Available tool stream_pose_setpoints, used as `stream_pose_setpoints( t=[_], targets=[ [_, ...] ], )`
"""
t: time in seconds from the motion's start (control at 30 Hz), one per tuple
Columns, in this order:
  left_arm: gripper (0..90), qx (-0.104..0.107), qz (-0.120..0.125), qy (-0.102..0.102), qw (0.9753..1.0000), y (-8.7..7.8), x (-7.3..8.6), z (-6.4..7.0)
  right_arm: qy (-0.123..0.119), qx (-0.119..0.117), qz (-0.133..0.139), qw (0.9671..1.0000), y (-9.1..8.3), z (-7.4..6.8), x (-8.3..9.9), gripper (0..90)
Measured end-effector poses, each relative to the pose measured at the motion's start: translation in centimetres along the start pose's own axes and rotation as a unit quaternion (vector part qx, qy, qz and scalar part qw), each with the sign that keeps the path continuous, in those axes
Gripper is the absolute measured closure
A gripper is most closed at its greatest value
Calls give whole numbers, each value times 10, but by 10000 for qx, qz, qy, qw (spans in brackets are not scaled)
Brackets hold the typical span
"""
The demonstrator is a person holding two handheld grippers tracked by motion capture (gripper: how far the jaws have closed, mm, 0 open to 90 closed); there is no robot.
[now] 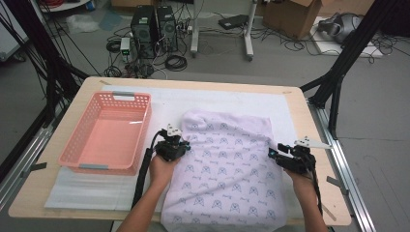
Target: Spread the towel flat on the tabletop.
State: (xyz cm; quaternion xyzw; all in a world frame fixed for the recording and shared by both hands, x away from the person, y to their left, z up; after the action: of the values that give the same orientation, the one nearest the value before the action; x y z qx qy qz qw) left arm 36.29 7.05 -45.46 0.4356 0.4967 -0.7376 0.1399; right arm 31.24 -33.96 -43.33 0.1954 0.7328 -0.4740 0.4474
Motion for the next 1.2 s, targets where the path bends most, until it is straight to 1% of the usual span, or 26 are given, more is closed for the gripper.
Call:
stream_pose_setpoints(
  t=[0.07,0.1,0.13,0.17,0.2,0.27,0.33,0.37,0.43,0.5,0.53,0.6,0.67,0.73,0.8,0.83,0.87,0.9,0.93,0.97,1.0,1.03,1.1,1.13,1.17,1.2],
  targets=[
    [849,-216,89,-126,9996,-1,-3,-9,-174,-10,-110,9998,0,-5,3,479],
    [849,-262,146,-264,9992,-2,-4,-14,-257,-4,-154,9996,0,-7,5,476],
    [849,-265,217,-422,9985,-2,-5,-18,-301,-4,-220,9993,-1,-8,7,474],
    [849,-249,241,-520,9980,-3,-4,-21,-325,-4,-282,9991,-1,-9,9,469],
    [846,-210,252,-515,9981,-2,-4,-22,-330,18,-350,9988,-1,-10,11,463],
    [807,-122,305,-327,9989,-3,-1,-19,-374,25,-467,9982,-2,-12,16,455],
    [618,-16,481,-313,9984,-7,2,-18,-457,69,-525,9976,-2,-14,21,444],
    [570,46,532,-285,9982,-11,4,-17,-485,70,-554,9973,-2,-14,24,430],
    [529,155,603,-214,9978,-19,7,-17,-530,-67,-667,9963,0,-14,28,393],
    [514,202,612,-219,9977,-25,9,-16,-572,-59,-770,9954,2,-15,30,393],
    [501,258,612,-255,9975,-29,11,-17,-589,-42,-741,9955,2,-15,30,393],
    [485,381,529,-306,9974,-33,14,-17,-539,-20,-688,9962,1,-15,29,386],
    [454,482,487,-293,9972,-36,19,-16,-494,-18,-670,9965,-1,-12,29,343],
    [452,557,337,-239,9976,-38,23,-15,-427,-66,-697,9966,-2,-9,31,311],
    [443,654,140,-223,9975,-36,27,-13,-399,-38,-773,9962,-2,-8,31,292],
    [439,656,145,-165,9976,-36,29,-12,-369,-40,-782,9962,-2,-7,31,292],
    [447,673,121,-139,9976,-36,29,-10,-395,-31,-784,9961,-1,-8,31,305],
    [489,690,88,-79,9975,-35,30,-9,-463,-4,-794,9958,-1,-10,31,406],
    [583,600,83,76,9981,-35,31,-5,-621,-5,-798,9949,0,-12,30,522],
    [746,476,56,161,9987,-35,31,-3,-763,39,-772,9941,1,-15,30,705],
    [860,425,19,183,9989,-35,30,-3,-734,-44,-762,9944,2,-16,28,837],
    [874,428,2,38,9991,-35,29,-5,-791,66,-768,9939,4,-17,27,852],
    [880,130,68,-13,9999,-35,27,-8,-763,133,-771,9940,9,-16,23,864],
    [881,76,74,-116,9999,-35,27,-12,-778,222,-763,9938,11,-14,21,867],
    [881,116,86,-253,9996,-35,27,-15,-723,338,-754,9939,12,-11,19,868],
    [881,133,94,-267,9995,-34,27,-15,-643,452,-705,9944,13,-7,18,867]
  ],
)
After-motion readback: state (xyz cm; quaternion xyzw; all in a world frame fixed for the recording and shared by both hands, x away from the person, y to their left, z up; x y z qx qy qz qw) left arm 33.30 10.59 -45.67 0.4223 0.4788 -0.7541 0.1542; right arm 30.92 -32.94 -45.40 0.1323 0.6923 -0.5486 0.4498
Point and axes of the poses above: each handheld gripper's, and its own axes: y roughly forward along the jaws, x roughly out of its underside, z roughly to its right, the point moved 1 cm from there along y, roughly forward along the jaws
